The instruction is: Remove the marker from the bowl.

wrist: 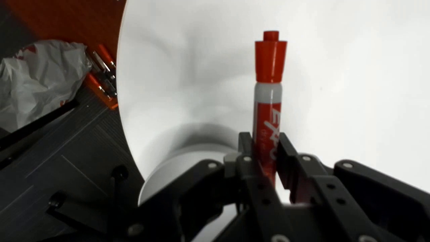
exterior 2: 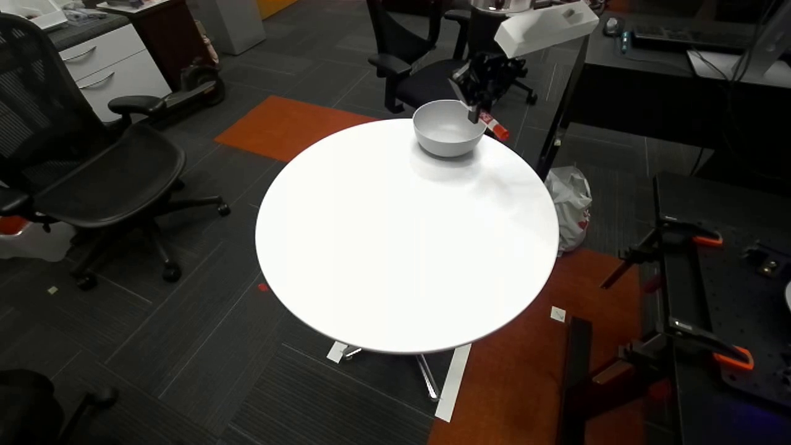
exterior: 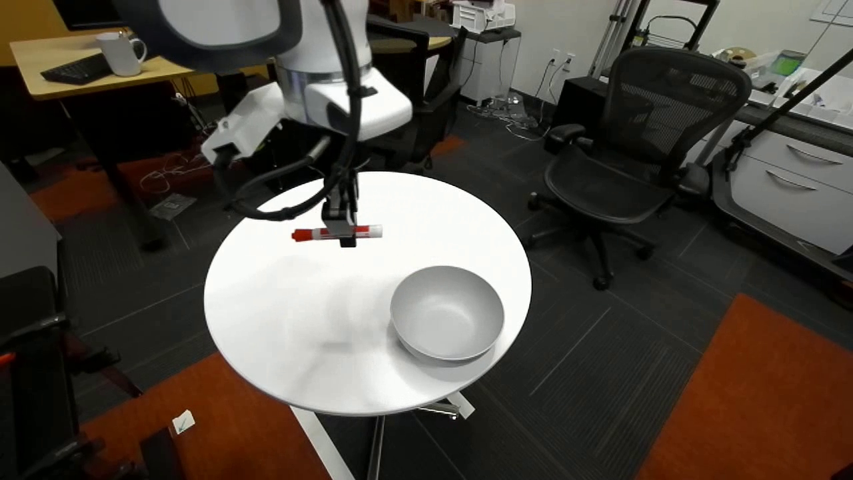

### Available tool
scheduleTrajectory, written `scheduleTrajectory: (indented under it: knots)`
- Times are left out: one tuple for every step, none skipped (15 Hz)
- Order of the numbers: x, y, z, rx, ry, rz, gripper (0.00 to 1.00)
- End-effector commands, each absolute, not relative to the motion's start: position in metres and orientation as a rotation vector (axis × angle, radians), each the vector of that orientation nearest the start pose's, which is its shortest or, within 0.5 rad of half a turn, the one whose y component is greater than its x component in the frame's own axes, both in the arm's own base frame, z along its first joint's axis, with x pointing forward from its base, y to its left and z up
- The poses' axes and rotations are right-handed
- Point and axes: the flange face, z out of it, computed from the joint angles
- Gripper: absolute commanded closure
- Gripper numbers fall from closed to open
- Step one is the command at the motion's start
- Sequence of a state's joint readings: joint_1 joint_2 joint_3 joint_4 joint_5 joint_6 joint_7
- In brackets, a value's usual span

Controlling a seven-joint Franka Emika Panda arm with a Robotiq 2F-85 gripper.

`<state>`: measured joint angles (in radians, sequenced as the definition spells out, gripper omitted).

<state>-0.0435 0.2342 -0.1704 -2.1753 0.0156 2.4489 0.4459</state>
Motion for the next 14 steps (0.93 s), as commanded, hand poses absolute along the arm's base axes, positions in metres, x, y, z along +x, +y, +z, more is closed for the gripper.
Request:
scheduleTrajectory:
  knots:
    - [0.511,-0.087,0.275,-2.97,1.083,-0.076,0.95]
    - [0.506,-0.083,0.269,-2.972,1.09,-0.069,0.95]
    - [0.503,-0.081,0.26,-2.975,1.099,-0.073,0.95]
    - [0.501,-0.081,0.252,-2.977,1.104,-0.074,0.95]
    - [0.499,-0.082,0.245,-2.979,1.116,-0.081,0.95]
    - [0.5,-0.086,0.237,-2.984,1.109,-0.08,0.95]
    - [0.501,-0.089,0.229,-2.991,1.114,-0.079,0.95]
    - [0.504,-0.093,0.221,-3.001,1.105,-0.073,0.95]
    - [0.506,-0.097,0.214,-3.005,1.109,-0.062,0.95]
    - [0.508,-0.1,0.205,-3.005,1.114,-0.045,0.95]
    - [0.509,-0.103,0.197,-3.007,1.115,-0.028,0.95]
    - [0.51,-0.106,0.19,-3.013,1.125,-0.011,0.95]
    - [0.512,-0.108,0.183,-3.014,1.129,0.003,0.95]
    - [0.514,-0.11,0.176,-3.018,1.133,0.016,0.95]
